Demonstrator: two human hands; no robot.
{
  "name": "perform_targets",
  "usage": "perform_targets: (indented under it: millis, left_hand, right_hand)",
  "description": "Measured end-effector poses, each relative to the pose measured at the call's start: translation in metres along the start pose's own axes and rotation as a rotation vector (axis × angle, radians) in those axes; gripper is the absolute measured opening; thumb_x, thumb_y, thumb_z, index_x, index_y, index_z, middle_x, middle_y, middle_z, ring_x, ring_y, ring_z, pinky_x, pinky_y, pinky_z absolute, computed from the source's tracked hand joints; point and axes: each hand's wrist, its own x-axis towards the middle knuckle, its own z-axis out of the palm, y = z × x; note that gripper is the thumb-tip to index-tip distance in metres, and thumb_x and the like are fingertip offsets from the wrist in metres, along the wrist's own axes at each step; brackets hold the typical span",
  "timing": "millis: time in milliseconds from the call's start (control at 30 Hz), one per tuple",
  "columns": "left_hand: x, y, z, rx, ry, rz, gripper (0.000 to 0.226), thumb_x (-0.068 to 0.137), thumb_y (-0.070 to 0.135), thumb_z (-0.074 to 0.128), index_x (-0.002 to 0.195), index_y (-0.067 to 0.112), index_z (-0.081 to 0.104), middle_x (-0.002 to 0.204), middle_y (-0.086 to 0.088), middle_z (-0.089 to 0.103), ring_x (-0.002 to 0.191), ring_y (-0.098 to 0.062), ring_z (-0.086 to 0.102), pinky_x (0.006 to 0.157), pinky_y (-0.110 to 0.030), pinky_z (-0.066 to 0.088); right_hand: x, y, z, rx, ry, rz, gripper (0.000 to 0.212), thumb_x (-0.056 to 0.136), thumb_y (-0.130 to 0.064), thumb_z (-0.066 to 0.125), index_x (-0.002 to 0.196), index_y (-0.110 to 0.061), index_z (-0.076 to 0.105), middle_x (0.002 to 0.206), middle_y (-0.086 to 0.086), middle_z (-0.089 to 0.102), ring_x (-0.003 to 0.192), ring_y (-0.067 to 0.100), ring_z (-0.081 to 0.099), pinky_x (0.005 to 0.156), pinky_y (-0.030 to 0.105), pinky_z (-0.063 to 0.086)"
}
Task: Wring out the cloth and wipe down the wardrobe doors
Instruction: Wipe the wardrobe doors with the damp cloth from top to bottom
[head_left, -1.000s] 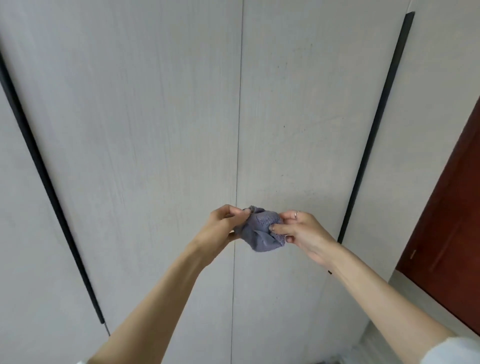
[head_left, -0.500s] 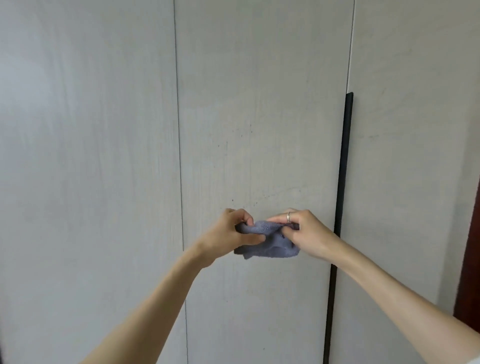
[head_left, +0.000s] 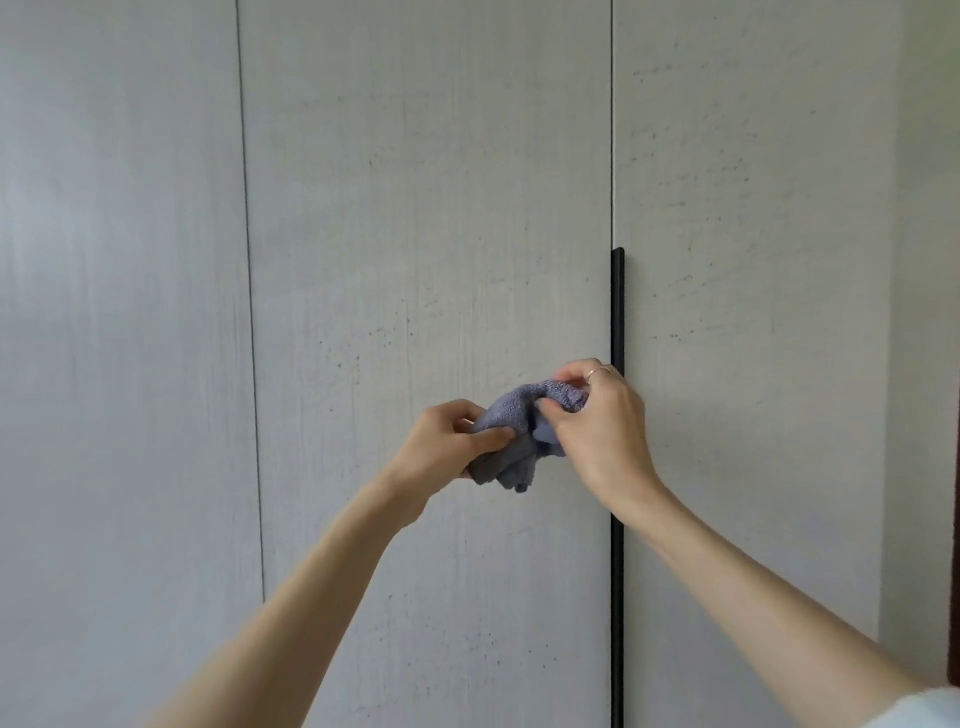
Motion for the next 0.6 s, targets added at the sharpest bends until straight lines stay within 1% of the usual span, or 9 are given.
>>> perform_targets:
  millis: [100,133,167,200,233,267,333,400,600]
  left_hand:
    - [0.005,0.012,-0.002,-0.105,0.009,0.085,0.013,0.090,0.013,0.060,0.091,0.000,0.062,0.083,-0.015,0.066,0.076,-0.024,0.062,0.071,-0.028,0.054]
    - [0.007,0.016,-0.004,-0.108,0.003,0.129,0.017,0.093,0.014,0.057,0.091,-0.002,0.063,0.085,-0.016,0.067,0.077,-0.025,0.063,0.073,-0.030,0.054]
    - [0.010,0.020,-0.007,-0.108,-0.006,0.164,0.023,0.095,0.015,0.053,0.092,-0.004,0.065,0.087,-0.018,0.067,0.079,-0.027,0.062,0.075,-0.032,0.054]
    - [0.012,0.025,-0.011,-0.092,-0.013,0.185,0.028,0.097,0.018,0.049,0.094,-0.005,0.066,0.090,-0.018,0.068,0.081,-0.028,0.062,0.077,-0.034,0.054]
    - [0.014,0.029,-0.016,-0.054,-0.019,0.191,0.033,0.099,0.022,0.045,0.097,-0.002,0.068,0.094,-0.016,0.069,0.084,-0.026,0.061,0.077,-0.034,0.051]
    - [0.019,0.034,-0.023,0.005,-0.029,0.192,0.037,0.100,0.027,0.040,0.100,0.004,0.069,0.098,-0.010,0.069,0.088,-0.020,0.060,0.077,-0.031,0.048]
    - [0.026,0.040,-0.031,0.076,-0.054,0.177,0.039,0.101,0.034,0.033,0.111,0.018,0.067,0.112,0.002,0.066,0.099,-0.009,0.056,0.080,-0.025,0.039]
    - [0.031,0.048,-0.040,0.042,-0.074,0.201,0.034,0.101,0.035,0.031,0.114,0.027,0.062,0.122,0.006,0.061,0.114,-0.006,0.052,0.086,-0.025,0.038]
    - [0.047,0.089,-0.078,-0.019,-0.055,0.348,0.031,0.084,0.038,0.036,0.100,0.024,0.059,0.101,0.002,0.071,0.104,-0.009,0.062,0.097,-0.034,0.040]
  right_hand:
    - [0.010,-0.014,0.000,0.497,-0.105,0.283,0.009,0.088,-0.007,0.060,0.084,0.000,0.064,0.078,0.011,0.067,0.073,0.026,0.063,0.064,0.023,0.052]
    - [0.012,-0.016,0.000,0.598,-0.161,0.320,0.014,0.091,-0.006,0.056,0.083,0.001,0.064,0.085,0.022,0.067,0.079,0.035,0.063,0.071,0.036,0.053]
    - [0.014,-0.018,0.000,0.664,-0.215,0.323,0.018,0.093,-0.006,0.051,0.080,-0.001,0.064,0.094,0.031,0.063,0.109,0.035,0.048,0.078,0.040,0.052]
    - [0.016,-0.020,0.000,0.731,-0.272,0.318,0.021,0.095,-0.008,0.048,0.083,-0.001,0.064,0.103,0.035,0.059,0.073,0.022,0.052,0.081,0.041,0.052]
    - [0.019,-0.021,-0.001,0.795,-0.332,0.302,0.024,0.097,-0.013,0.047,0.089,0.000,0.065,0.108,0.034,0.058,0.091,0.041,0.060,0.083,0.038,0.051]
    - [0.025,-0.022,0.000,0.843,-0.391,0.283,0.025,0.098,-0.020,0.048,0.097,-0.006,0.068,0.110,0.027,0.061,0.097,0.033,0.063,0.088,0.034,0.050]
    - [0.036,-0.025,0.001,0.862,-0.479,0.200,0.027,0.092,-0.031,0.053,0.108,-0.014,0.067,0.109,0.015,0.068,0.101,0.024,0.064,0.089,0.029,0.049]
    - [0.048,-0.030,0.004,0.857,-0.510,0.103,0.038,0.085,-0.033,0.059,0.113,-0.007,0.062,0.099,0.022,0.068,0.084,0.029,0.064,0.074,0.026,0.051]
    - [0.098,-0.071,0.023,0.756,-0.336,0.009,0.045,0.085,0.000,0.062,0.127,-0.008,0.048,0.090,0.027,0.066,0.069,0.033,0.062,0.056,0.034,0.046]
